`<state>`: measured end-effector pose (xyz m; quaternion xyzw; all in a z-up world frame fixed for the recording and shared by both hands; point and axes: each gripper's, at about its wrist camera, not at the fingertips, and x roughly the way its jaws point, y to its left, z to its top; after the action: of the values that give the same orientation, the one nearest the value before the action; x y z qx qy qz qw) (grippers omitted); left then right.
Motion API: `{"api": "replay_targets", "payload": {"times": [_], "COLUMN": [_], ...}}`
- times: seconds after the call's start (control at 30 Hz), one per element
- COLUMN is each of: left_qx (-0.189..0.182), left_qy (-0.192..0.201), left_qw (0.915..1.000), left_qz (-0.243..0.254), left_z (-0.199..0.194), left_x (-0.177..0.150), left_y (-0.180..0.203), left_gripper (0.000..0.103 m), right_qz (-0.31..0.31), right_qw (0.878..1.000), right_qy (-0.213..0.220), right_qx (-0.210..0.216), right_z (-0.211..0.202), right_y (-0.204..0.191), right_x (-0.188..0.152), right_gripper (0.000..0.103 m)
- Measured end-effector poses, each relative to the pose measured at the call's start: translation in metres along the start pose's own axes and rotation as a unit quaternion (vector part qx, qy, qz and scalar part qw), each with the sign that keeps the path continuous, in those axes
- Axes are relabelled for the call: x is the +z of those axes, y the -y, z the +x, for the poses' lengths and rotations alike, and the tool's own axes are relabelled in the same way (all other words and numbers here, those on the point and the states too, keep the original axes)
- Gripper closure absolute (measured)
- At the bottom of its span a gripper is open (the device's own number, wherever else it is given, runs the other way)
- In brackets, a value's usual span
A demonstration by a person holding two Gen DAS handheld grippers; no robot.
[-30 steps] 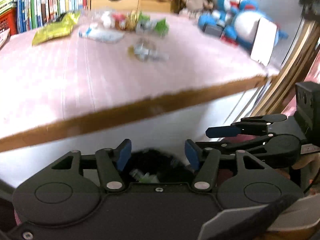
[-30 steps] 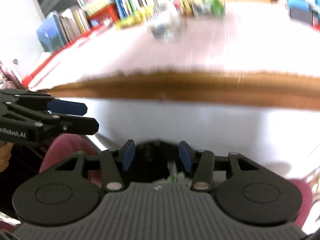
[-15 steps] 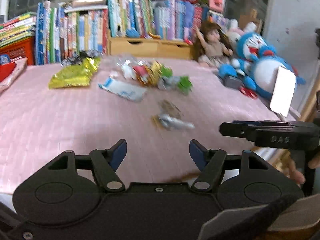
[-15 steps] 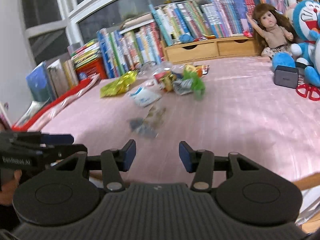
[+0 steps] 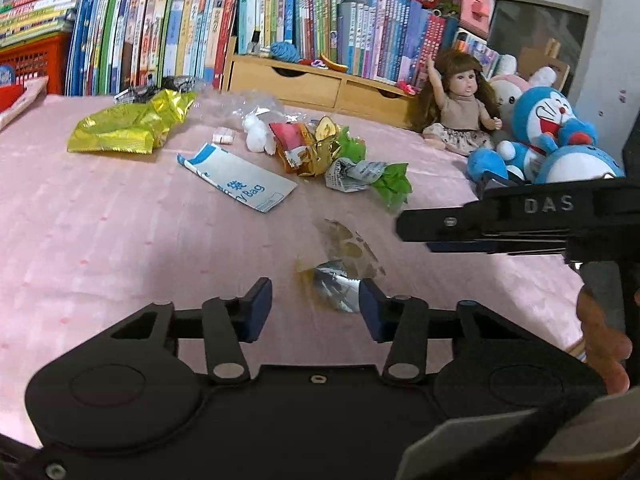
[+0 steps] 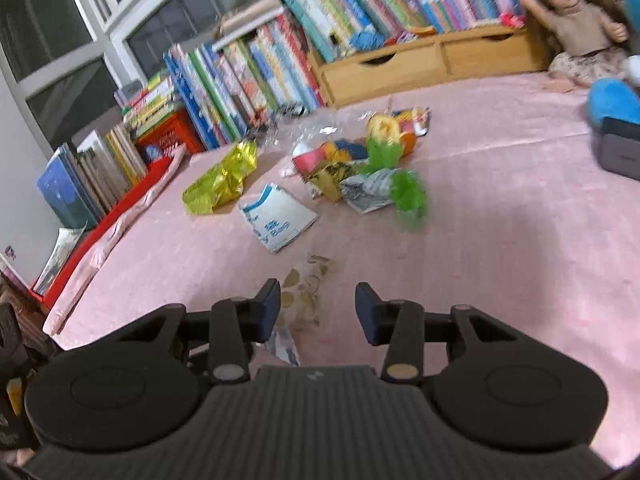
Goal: Collect trash
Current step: 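Grasp a small silver wrapper with the left tool while the right tool grasps a brown scrap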
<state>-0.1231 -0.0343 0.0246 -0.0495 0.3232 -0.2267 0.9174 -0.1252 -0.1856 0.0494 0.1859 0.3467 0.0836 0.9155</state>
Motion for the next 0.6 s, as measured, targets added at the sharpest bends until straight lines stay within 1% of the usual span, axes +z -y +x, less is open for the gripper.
{"api": "replay_targets", "payload": {"times": [0.1,0.17,0.23,0.27,0.33,0.37,0.43,0.53,0.57,0.6], "left_qx": [-0.005,-0.005,-0.005,-0.004,-0.005,-0.003,0.000,0.005,0.008,0.012], "left_qy": [0.003,0.004,0.004,0.001,-0.003,-0.003,0.001,0.007,0.010,0.013], "left_qw": [0.9999,0.9996,0.9993,0.9992,0.9991,0.9992,0.9995,0.9996,0.9995,0.9994], "left_qz": [-0.015,-0.026,-0.036,-0.040,-0.041,-0.039,-0.031,-0.028,-0.028,-0.028], "left_z": [0.009,0.015,0.020,0.023,0.025,0.024,0.022,0.016,0.014,0.013], "left_x": [0.001,0.003,0.003,0.003,0.003,0.002,0.000,-0.002,-0.002,-0.002], "left_y": [-0.001,-0.002,-0.004,-0.004,-0.005,-0.005,-0.004,-0.004,-0.004,-0.005], "left_gripper": [0.064,0.068,0.077,0.080,0.091,0.093,0.094,0.096,0.096,0.096], "right_qz": [-0.008,-0.011,-0.007,-0.002,0.007,0.010,0.014,0.009,0.008,0.008], "right_qw": [1.000,1.000,0.999,0.999,0.999,0.999,0.999,0.999,0.999,0.999], "right_qy": [-0.015,-0.024,-0.032,-0.037,-0.045,-0.049,-0.053,-0.052,-0.051,-0.052], "right_qx": [0.001,-0.006,-0.014,-0.017,-0.015,-0.012,-0.003,-0.002,-0.003,-0.004], "right_z": [0.014,0.025,0.034,0.038,0.045,0.047,0.050,0.052,0.053,0.054], "right_y": [-0.006,-0.009,-0.009,-0.009,-0.006,-0.005,-0.005,-0.009,-0.011,-0.011], "right_x": [0.007,0.011,0.015,0.017,0.019,0.019,0.018,0.016,0.016,0.016], "right_gripper": [0.054,0.054,0.054,0.054,0.054,0.054,0.054,0.054,0.057,0.063]}}
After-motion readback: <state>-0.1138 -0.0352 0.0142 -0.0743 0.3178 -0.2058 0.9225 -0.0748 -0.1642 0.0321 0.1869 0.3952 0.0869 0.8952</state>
